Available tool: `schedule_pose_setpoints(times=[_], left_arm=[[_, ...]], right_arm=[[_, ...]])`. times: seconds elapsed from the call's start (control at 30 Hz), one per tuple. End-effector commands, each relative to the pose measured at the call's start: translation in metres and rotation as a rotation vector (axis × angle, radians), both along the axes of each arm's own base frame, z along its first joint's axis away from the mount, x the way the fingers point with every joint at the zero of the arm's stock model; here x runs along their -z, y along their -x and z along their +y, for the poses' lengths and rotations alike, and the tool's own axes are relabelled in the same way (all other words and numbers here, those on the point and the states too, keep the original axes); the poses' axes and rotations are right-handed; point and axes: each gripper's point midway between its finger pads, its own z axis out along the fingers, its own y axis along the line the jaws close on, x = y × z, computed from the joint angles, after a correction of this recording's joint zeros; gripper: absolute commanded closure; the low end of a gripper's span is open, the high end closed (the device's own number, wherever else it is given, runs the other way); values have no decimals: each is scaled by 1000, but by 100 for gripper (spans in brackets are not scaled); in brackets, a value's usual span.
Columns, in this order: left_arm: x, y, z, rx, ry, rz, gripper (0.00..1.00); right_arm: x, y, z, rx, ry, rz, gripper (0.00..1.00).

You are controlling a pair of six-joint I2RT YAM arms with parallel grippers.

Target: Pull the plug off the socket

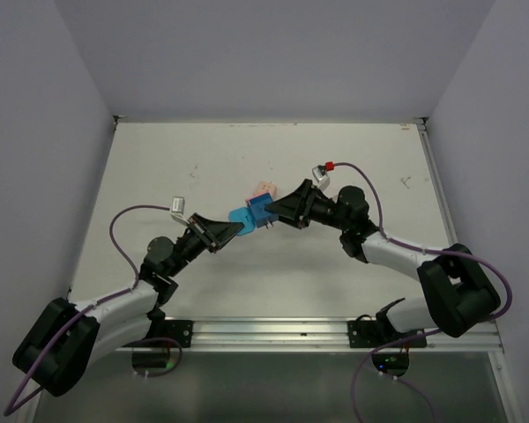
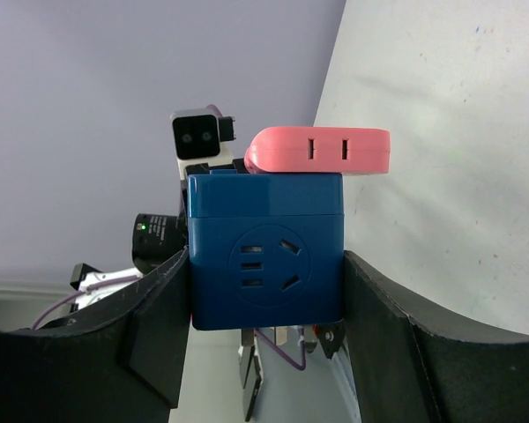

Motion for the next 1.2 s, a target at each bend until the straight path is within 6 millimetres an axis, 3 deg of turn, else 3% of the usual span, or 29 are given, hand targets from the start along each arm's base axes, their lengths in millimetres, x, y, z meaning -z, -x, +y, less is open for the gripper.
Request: schedule_pose_setpoints(times=[0.0,0.13,0.37,0.7,0.93,1.17], left_arm=[[-20,0,4,-18,36,-75,92],[-16,2,7,-25,57,-42,100],[-1,11,15,-38,125,38,100],[6,15,26,-81,166,89,100],[11,18,34,-109,175,89,100],[14,18,39,-134,198,99,100]], right_arm=[[-24,1,2,-10,-71,-84,100],[-25,-2,0,9,-99,-90,100],[-42,-11,-9,50,-196,-157,100],[-48,-31,-30,156,-134,-227,100],[-49,-48,-54,251,-113,-212,100],[-61,-61,-67,342,-51,-254,100]])
